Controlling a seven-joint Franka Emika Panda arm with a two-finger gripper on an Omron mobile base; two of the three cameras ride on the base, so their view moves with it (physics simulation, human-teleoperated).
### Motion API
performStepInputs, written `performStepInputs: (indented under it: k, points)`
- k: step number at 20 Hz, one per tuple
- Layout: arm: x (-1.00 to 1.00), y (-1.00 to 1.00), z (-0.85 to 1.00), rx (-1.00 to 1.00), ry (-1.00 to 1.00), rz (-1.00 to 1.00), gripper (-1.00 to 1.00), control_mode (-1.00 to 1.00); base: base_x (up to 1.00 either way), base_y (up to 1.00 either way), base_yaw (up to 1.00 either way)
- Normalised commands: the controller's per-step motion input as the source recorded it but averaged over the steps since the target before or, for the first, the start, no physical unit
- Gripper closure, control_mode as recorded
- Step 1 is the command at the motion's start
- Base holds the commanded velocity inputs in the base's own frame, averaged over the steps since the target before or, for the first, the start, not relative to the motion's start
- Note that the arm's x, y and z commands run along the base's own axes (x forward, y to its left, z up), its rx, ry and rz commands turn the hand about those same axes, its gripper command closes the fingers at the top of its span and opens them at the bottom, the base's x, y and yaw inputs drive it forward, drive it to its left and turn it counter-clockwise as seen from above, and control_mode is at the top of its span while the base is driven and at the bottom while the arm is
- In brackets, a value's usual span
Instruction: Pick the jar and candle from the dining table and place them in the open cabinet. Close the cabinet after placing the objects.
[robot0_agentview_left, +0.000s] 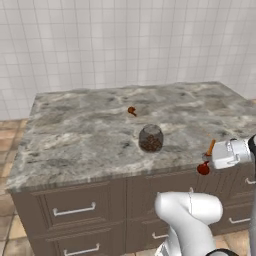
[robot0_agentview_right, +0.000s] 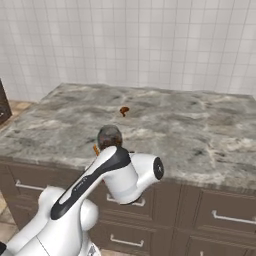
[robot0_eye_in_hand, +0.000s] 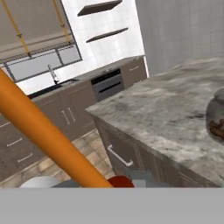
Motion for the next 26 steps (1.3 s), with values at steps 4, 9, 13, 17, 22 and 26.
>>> performStepInputs:
  k: [4,9,13,17,22,26]
  points:
    - [0.0,0.0,0.0,0.0,0.0,0.0,1.0,1.0,-0.39,-0.04,-0.31]
    - [0.0,0.0,0.0,0.0,0.0,0.0,1.0,1.0,-0.02,0.02,-0.89]
    - [0.0,0.0,0.0,0.0,0.0,0.0,1.0,1.0,0.0,0.01,-0.99]
    - [0.0,0.0,0.0,0.0,0.0,0.0,1.0,1.0,0.0,0.01,-1.0]
    - [0.0,0.0,0.0,0.0,0.0,0.0,1.0,1.0,0.0,0.0,-1.0]
    - [0.0,0.0,0.0,0.0,0.0,0.0,1.0,1.0,0.0,0.0,-1.0]
